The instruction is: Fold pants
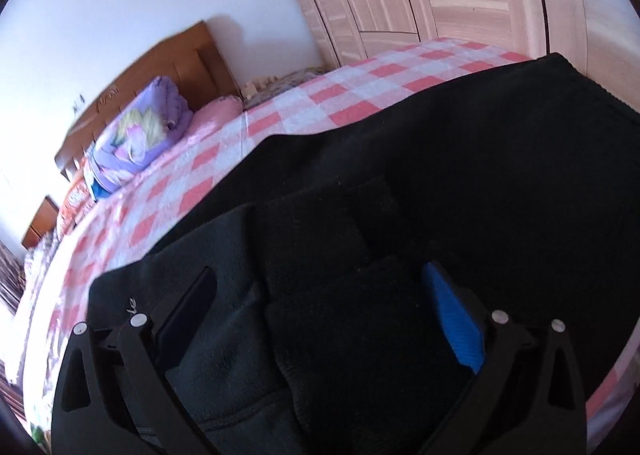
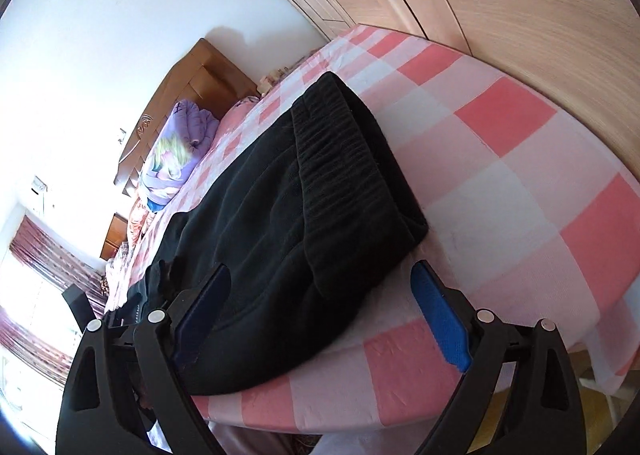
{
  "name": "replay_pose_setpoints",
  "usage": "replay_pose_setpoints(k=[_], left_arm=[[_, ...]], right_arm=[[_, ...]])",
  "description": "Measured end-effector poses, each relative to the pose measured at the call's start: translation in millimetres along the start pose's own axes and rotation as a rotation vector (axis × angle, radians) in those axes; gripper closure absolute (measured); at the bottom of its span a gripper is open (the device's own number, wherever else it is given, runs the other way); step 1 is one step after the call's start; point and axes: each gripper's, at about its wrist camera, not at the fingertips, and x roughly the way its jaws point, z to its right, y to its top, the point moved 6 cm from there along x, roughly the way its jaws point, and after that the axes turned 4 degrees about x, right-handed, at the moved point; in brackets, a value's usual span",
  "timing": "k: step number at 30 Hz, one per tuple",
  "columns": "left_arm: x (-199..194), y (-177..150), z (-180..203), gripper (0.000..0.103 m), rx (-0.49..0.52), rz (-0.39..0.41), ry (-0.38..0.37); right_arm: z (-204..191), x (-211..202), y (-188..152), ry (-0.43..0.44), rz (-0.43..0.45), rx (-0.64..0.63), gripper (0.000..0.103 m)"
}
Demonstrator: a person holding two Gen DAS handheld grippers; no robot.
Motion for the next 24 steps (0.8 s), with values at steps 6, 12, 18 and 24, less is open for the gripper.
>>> replay_pose_setpoints(k=[6, 12, 18, 24], left_arm=[[11.3, -3.4, -8.8, 0.001, -0.110, -0.040, -0.135], [13.0, -1.0, -5.6, 0.001, -0.097, -0.040, -0.121], [-25.4, 41.6, 3.9, 0.002, -0.109, -0.028, -0.231], [-27.0, 122.0, 82.9, 0.002, 0.035, -0.058, -0.437]], right_arm=[[5.1, 6.7, 15.1, 0.025, 0.017, 0.143, 0.012], [-4.6, 17.2, 13.4, -0.034, -0.003, 0.086, 0.012], [-14.2, 18.3, 1.2, -0.030, -0.070, 0.011, 0.013], [-5.7, 14.4, 3.2, -0.013, 0.035, 0.081, 0.059]])
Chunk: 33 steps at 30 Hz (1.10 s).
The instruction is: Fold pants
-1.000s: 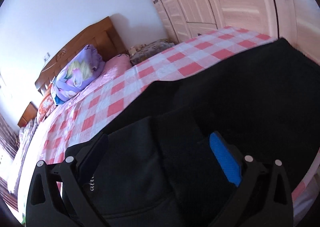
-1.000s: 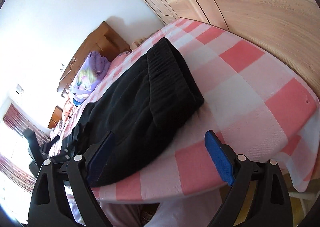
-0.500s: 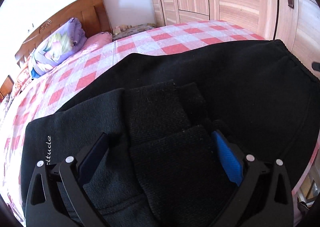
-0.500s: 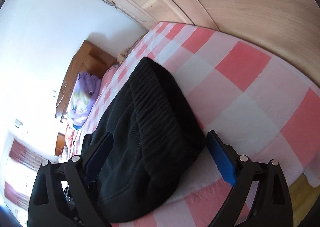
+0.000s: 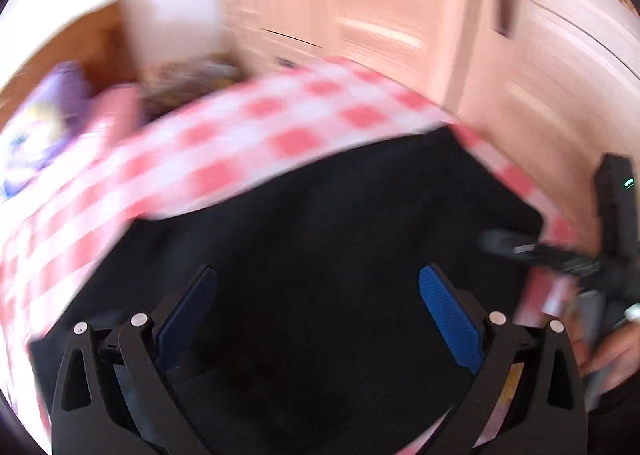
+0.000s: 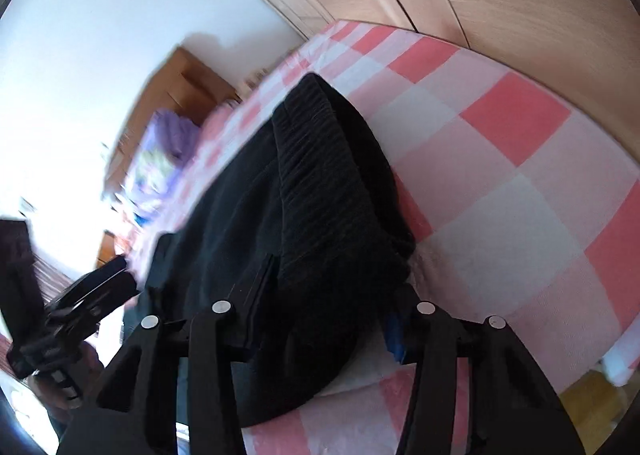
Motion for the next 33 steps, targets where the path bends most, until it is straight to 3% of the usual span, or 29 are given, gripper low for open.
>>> replay_pose_setpoints(k=[3, 4, 6, 8, 10, 12, 14, 21, 23, 25, 26, 27, 28, 30, 33], left_arm=[[20.2, 33.4, 23.1, 0.002, 0.031, -0.050, -0.040], [26.7, 45.2, 30.3, 0.002, 0.026, -0.076, -0.086], [40.2, 58.9, 46.2, 0.002, 0.011, -0.159, -0.182], [57.8, 68.7, 64.1, 0.002, -0.012, -0.300, -0.267], [64.7, 79.5, 83.7, 0.002, -0.018, -0.367, -0.308], [67.1, 92.7, 97.0, 0.002, 0.010, -0.380, -0.270], [77.2, 102.0, 112.5, 0.002, 0.082, -0.425, -0.176], [129.6, 81.0, 149.8, 0.002, 0.458, -0.652, 0.184], [139.9, 70.3, 146.0, 0.015, 0.527, -0.695, 0.245], [140.2, 63.9, 140.2, 0.050, 0.589, -0.698, 0.283], [136.2, 64.0, 138.5, 0.053, 0.590, -0.684, 0.254], [131.2, 66.2, 135.7, 0.063, 0.588, -0.665, 0.232], [124.2, 69.6, 130.4, 0.072, 0.575, -0.639, 0.210], [109.7, 77.8, 117.9, 0.078, 0.525, -0.596, 0.158], [70.2, 96.7, 91.9, 0.080, 0.412, -0.492, 0.084]], right_arm=[[-5.5, -15.7, -11.0, 0.046, 0.106, -0.076, 0.062], [-9.8, -19.1, -15.0, 0.040, 0.143, -0.116, 0.063], [-22.9, -23.2, -21.9, -0.022, 0.222, -0.226, 0.063], [-39.0, -23.8, -31.8, -0.104, 0.291, -0.339, 0.063], [-50.3, -23.5, -40.4, -0.167, 0.329, -0.410, 0.063], [-58.7, -23.2, -47.2, -0.211, 0.355, -0.458, 0.063], [-63.0, -21.6, -48.0, -0.232, 0.366, -0.476, 0.063], [-66.0, -23.3, -52.9, -0.258, 0.375, -0.498, 0.063], [-63.8, -18.9, -48.1, -0.255, 0.364, -0.502, 0.059], [-64.8, -20.3, -48.7, -0.233, 0.342, -0.490, 0.051], [-64.4, -20.9, -51.4, -0.209, 0.322, -0.488, 0.028], [-64.2, -24.1, -55.8, -0.191, 0.312, -0.490, 0.008], [-63.0, -27.4, -61.9, -0.183, 0.315, -0.494, 0.007], [-59.1, -26.1, -75.4, -0.169, 0.276, -0.470, 0.007], [-60.2, -14.7, -93.8, -0.101, 0.217, -0.392, 0.007]])
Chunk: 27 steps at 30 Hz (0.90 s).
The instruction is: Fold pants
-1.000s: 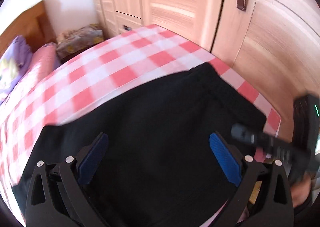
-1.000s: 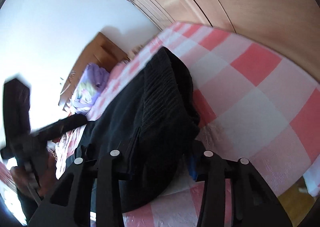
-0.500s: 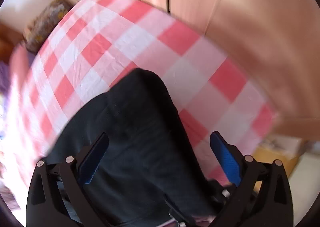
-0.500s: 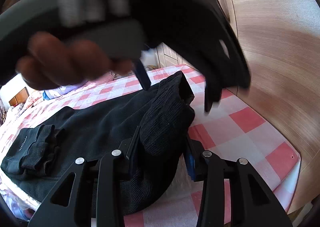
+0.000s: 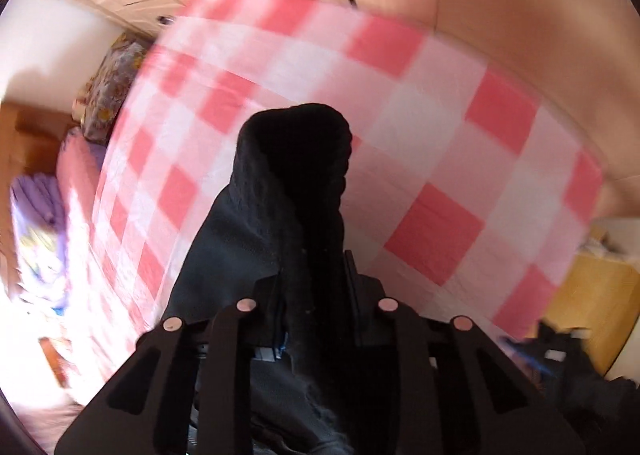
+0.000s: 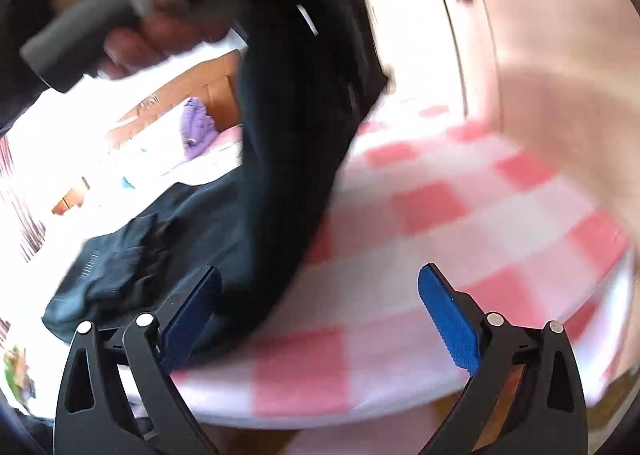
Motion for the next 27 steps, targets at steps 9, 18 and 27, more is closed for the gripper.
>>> replay_pose_setpoints(k=[9, 18, 27], left_arm=[[-137.4, -119.5, -89.3, 0.083, -0.266, 0.325, -0.159], [-112.2, -408.4, -230.1, 0.083, -0.758, 0.550, -0.327], [60.1, -532.7, -229.0, 0.082, -1.117, 0.706, -0.635]], right_arm=[[-124.8, 46.4, -25.7, -0.102, -0.041, -0.377, 0.007], [-172.6, 21.5, -40.5, -0.147, 0.133, -0.607, 0.007], [-181.6, 37.9, -52.2, -0.169, 0.092, -0.704, 0.006]])
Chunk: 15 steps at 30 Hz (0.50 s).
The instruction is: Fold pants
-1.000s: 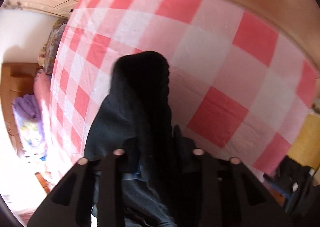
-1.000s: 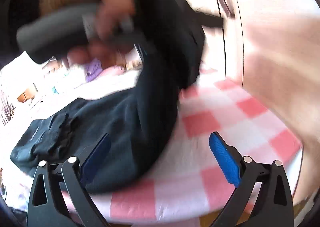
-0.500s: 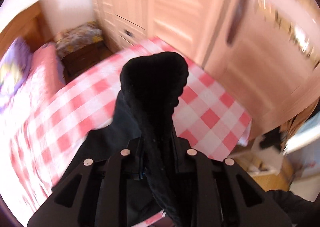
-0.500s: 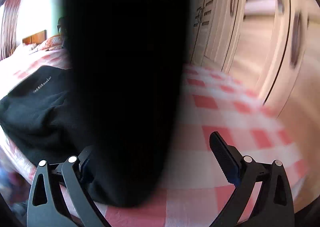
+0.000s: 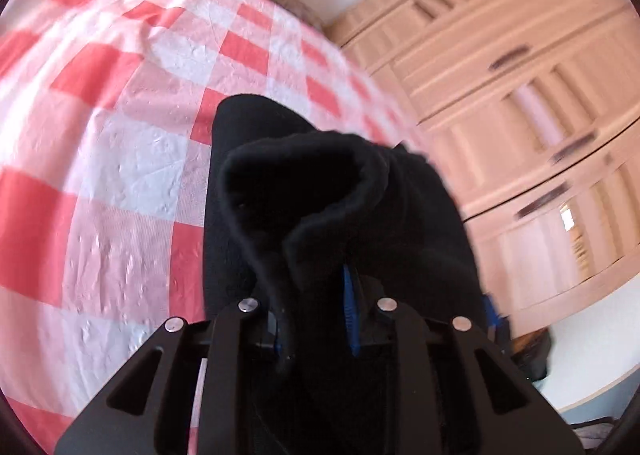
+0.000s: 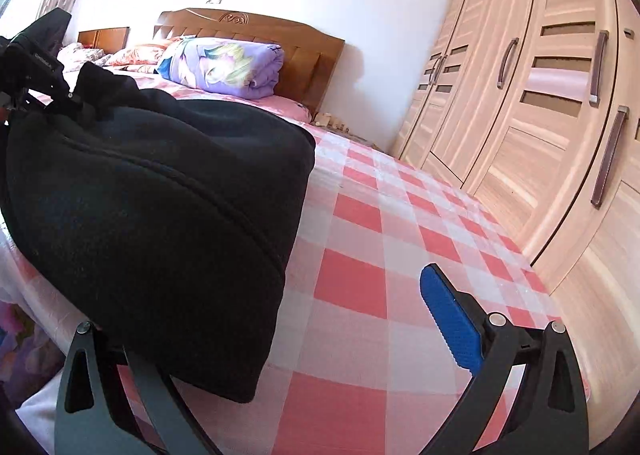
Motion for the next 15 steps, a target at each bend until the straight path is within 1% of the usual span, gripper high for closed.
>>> replay_pose_setpoints(k=[2, 5, 7, 8, 9, 10, 11, 12, 13, 14, 15], left_arm=[[-3.6, -1.7, 3.8, 0.082, 0.009, 0.035, 0.003], [-11.0, 0.2, 18.2, 0.083, 0.050, 0.050, 0.049], [-15.6, 1.4, 24.4, 0.083, 0.085, 0.043, 0.077], [-15.0, 1.1, 23.4, 0.083, 0.090, 0.027, 0.089], [-13.7, -1.2, 16.6, 0.078, 0.076, 0.012, 0.093], [-12.2, -2.6, 4.7, 0.070, 0.047, -0.001, 0.102], [-13.3, -3.7, -1.1, 0.068, 0.026, -0.001, 0.086], [-16.1, -5.2, -5.2, 0.061, 0.009, 0.013, 0.046], [-21.8, -7.0, -7.2, 0.052, -0.003, 0.039, 0.036], [-32.8, -8.2, -8.2, 0.045, -0.016, 0.083, 0.055], [-46.7, -10.0, -10.9, 0.019, -0.027, 0.134, 0.130]], right_arm=[[-2.5, 4.1, 2.9, -0.009, 0.001, -0.020, 0.006], [-12.7, 8.7, 3.9, -0.015, 0.010, -0.041, 0.006], [-21.0, 1.7, 0.3, 0.005, 0.022, -0.060, 0.006], [-20.8, -1.0, -1.5, 0.029, 0.024, -0.073, 0.006], [-23.2, -5.4, -1.2, 0.065, 0.023, -0.087, 0.006], [-24.5, -13.0, -1.6, 0.110, 0.025, -0.101, 0.006], [-26.0, -20.1, -2.1, 0.147, 0.032, -0.107, 0.006], [-25.1, -25.9, -1.6, 0.193, 0.039, -0.104, 0.006], [-20.6, -38.9, -1.1, 0.260, 0.054, -0.080, 0.006], [-12.4, -50.2, 1.0, 0.340, 0.072, -0.032, 0.006], [-4.4, -58.8, 4.0, 0.418, 0.083, 0.021, 0.006]])
